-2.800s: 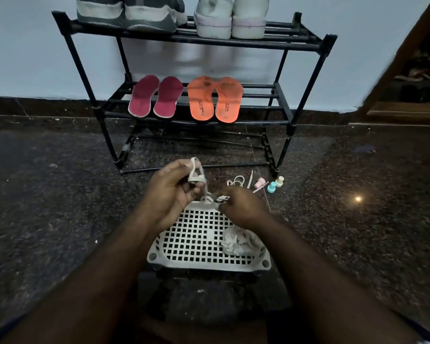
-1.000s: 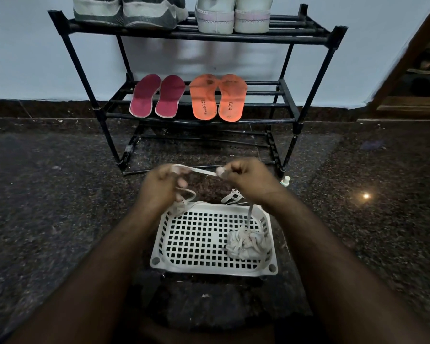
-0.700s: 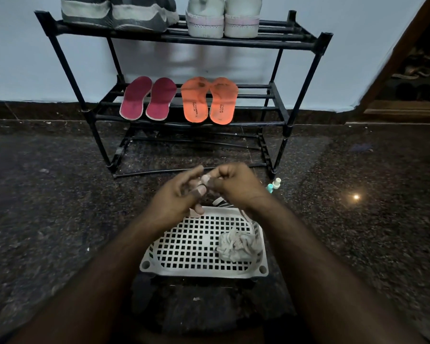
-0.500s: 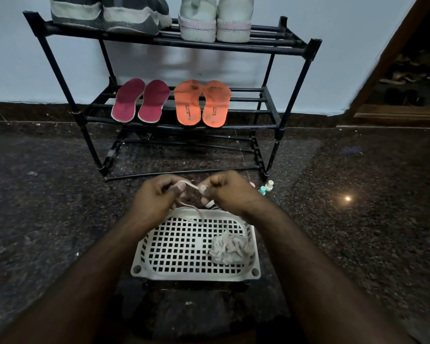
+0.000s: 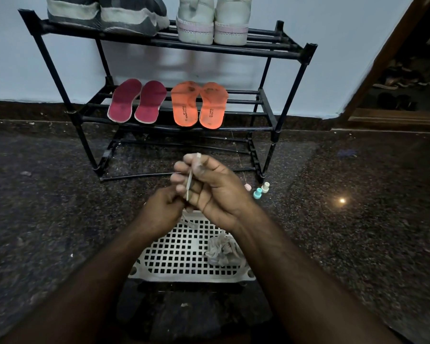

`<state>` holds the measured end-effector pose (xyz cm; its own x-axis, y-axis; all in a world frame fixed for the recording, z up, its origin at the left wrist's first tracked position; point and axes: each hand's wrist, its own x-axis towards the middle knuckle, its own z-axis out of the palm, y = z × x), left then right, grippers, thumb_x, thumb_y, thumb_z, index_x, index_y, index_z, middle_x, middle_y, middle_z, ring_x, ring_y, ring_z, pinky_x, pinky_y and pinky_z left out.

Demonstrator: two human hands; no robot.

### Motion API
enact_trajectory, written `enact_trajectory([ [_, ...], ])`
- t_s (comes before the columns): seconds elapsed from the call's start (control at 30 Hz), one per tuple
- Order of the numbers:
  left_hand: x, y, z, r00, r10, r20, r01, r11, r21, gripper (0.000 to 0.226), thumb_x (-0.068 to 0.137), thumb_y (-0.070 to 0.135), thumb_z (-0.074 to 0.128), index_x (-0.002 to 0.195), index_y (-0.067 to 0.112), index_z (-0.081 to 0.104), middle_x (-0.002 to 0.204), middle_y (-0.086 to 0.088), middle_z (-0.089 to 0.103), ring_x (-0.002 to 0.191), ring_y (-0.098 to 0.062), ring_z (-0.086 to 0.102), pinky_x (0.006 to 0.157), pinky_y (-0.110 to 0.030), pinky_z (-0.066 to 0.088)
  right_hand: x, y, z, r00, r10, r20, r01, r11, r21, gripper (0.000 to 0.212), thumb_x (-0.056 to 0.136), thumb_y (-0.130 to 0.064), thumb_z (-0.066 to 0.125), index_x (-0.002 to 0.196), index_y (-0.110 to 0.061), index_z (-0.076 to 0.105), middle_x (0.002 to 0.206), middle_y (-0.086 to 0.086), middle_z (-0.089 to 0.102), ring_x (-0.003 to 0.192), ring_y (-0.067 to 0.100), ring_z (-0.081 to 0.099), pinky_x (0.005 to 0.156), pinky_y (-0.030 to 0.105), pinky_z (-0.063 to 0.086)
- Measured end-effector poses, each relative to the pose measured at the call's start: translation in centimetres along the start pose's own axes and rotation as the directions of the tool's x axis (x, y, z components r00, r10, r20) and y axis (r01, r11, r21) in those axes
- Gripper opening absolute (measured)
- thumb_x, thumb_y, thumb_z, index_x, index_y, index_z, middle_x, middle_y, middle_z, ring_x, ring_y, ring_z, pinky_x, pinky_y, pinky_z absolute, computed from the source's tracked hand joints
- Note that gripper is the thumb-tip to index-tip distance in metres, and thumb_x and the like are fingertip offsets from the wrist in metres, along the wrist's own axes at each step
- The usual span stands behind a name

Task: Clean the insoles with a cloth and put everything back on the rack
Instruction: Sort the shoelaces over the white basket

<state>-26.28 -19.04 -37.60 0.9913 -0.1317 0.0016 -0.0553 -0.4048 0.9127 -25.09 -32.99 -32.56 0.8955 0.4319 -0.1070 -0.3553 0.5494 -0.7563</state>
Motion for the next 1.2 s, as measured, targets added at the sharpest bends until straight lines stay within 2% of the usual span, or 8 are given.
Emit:
enact_trajectory([
  [0.1, 0.2, -0.3, -0.1, 0.996, 0.044, 0.078, -0.046, 0.998, 0.034, 0.036, 0.103, 0.022, 0.053, 0.069, 0.021, 0.064, 0.061, 0.007, 0.062, 0.056, -0.01, 0.053, 0.059, -0.038, 0.044, 0.3, -0.1, -0.5, 0.991, -0.107, -0.079, 0.109, 0.994, 0.025, 0.018, 0.098, -0.004, 0.047, 0.106, -0.007, 0.064, 0.106, 0.011, 0.072, 0.103, 0.025, 0.068, 0.092, 0.035, 0.053],
  [0.2, 0.2, -0.2, -0.3, 0.99, 0.067, 0.124, -0.077, 0.994, 0.079, 0.044, 0.104, 0.023, 0.05, 0.067, 0.041, 0.066, 0.069, 0.006, 0.066, 0.064, -0.004, 0.059, 0.069, -0.03, 0.047, 0.3, -0.4, -0.8, 0.981, -0.126, -0.147, 0.141, 0.986, 0.092, 0.02, 0.099, -0.003, 0.046, 0.108, -0.008, 0.063, 0.11, 0.012, 0.071, 0.109, 0.028, 0.067, 0.098, 0.041, 0.051],
  [0.4, 0.1, -0.4, -0.3, 0.99, 0.005, 0.142, -0.019, 0.995, 0.101, 0.036, 0.104, 0.028, 0.051, 0.07, 0.027, 0.067, 0.061, 0.002, 0.062, 0.052, -0.017, 0.049, 0.055, -0.038, 0.047, 0.4, -0.3, -0.1, 0.978, -0.144, -0.153, 0.167, 0.975, 0.144, 0.02, 0.099, -0.001, 0.046, 0.107, -0.005, 0.064, 0.102, 0.013, 0.073, 0.1, 0.027, 0.07, 0.093, 0.04, 0.054],
  [0.6, -0.2, -0.3, -0.6, 0.982, -0.033, 0.184, 0.003, 0.987, 0.161, 0.024, 0.103, 0.033, 0.05, 0.097, 0.036, 0.073, 0.071, 0.007, 0.068, 0.066, -0.023, 0.063, 0.067, -0.037, 0.052, 1.2, 0.6, -2.6, 0.878, -0.425, -0.22, 0.349, 0.883, -0.313, 0.019, 0.096, 0.003, 0.052, 0.101, -0.008, 0.067, 0.11, 0.012, 0.071, 0.11, 0.025, 0.067, 0.095, 0.035, 0.053],
  [0.73, -0.2, 0.2, -0.9, 0.99, 0.012, 0.142, -0.044, 0.973, 0.227, 0.019, 0.099, 0.035, 0.057, 0.086, 0.034, 0.07, 0.07, 0.011, 0.068, 0.062, -0.008, 0.063, 0.062, -0.034, 0.051, 1.4, 1.6, -4.5, 0.84, -0.526, -0.131, 0.258, 0.601, -0.757, 0.022, 0.095, -0.001, 0.056, 0.098, -0.017, 0.07, 0.103, 0.001, 0.074, 0.102, 0.011, 0.069, 0.092, 0.033, 0.054],
  [0.9, 0.1, 0.3, -2.1, 0.984, 0.178, -0.016, -0.162, 0.924, 0.345, 0.013, 0.098, 0.035, 0.058, 0.096, 0.035, 0.071, 0.082, 0.021, 0.068, 0.076, 0.006, 0.062, 0.068, -0.029, 0.052, 1.3, 2.3, -4.8, 0.968, -0.211, -0.139, -0.037, 0.425, -0.904, 0.017, 0.098, -0.01, 0.053, 0.094, -0.014, 0.069, 0.087, -0.004, 0.071, 0.075, 0.008, 0.067, 0.07, 0.024, 0.051],
  [1.03, 0.5, -0.5, -2.7, 0.976, 0.178, -0.122, -0.154, 0.97, 0.186, 0.015, 0.098, 0.028, 0.058, 0.094, 0.034, 0.071, 0.083, 0.013, 0.072, 0.077, -0.006, 0.068, 0.072, -0.044, 0.058, 0.7, 1.6, -4.0, 0.969, 0.161, -0.187, -0.245, 0.715, -0.655, 0.026, 0.1, 0.0, 0.039, 0.105, -0.001, 0.065, 0.072, 0.007, 0.063, 0.062, 0.017, 0.058, 0.073, 0.036, 0.053],
  [1.2, 0.9, -0.9, -2.8, 0.981, 0.106, -0.16, -0.108, 0.994, -0.004, 0.018, 0.099, 0.032, 0.055, 0.094, 0.032, 0.072, 0.088, 0.008, 0.074, 0.084, -0.014, 0.071, 0.079, -0.051, 0.059, 0.2, 0.5, -2.8, 0.938, 0.343, 0.053, -0.315, 0.906, -0.282, 0.027, 0.102, -0.005, 0.041, 0.116, 0.005, 0.062, 0.074, 0.008, 0.054, 0.058, 0.013, 0.052, 0.086, 0.042, 0.054],
])
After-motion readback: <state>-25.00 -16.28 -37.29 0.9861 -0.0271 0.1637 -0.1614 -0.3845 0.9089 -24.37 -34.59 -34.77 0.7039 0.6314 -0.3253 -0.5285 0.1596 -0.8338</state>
